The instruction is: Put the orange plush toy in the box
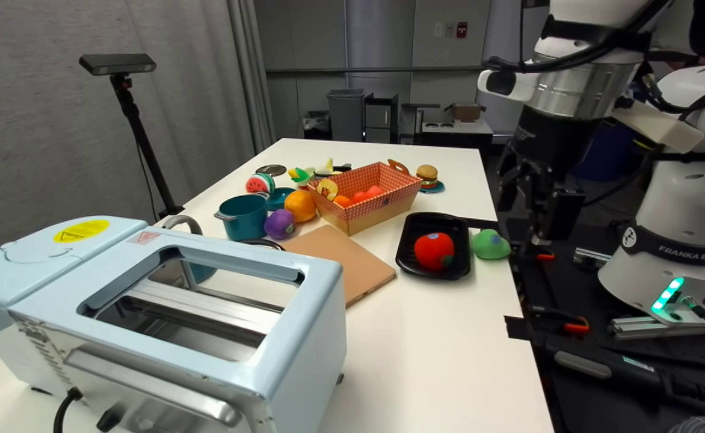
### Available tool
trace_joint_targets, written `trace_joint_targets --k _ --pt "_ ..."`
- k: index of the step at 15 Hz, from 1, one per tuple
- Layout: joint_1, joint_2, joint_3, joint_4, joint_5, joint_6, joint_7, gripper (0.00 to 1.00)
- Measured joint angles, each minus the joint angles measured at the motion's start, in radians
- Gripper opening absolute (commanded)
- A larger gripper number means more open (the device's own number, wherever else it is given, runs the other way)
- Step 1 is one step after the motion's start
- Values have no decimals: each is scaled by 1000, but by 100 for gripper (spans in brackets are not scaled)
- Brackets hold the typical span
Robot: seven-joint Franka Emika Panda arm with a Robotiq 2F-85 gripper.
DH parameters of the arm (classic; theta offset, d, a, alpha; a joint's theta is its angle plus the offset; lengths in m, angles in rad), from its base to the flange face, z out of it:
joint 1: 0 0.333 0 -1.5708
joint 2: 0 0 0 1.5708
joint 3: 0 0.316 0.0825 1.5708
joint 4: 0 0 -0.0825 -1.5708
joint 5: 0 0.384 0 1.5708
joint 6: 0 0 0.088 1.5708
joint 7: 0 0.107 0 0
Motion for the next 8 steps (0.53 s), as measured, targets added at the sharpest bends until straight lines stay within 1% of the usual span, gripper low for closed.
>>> trace_joint_targets --k 8 --pt "0 9 -8 3 0 0 1 100"
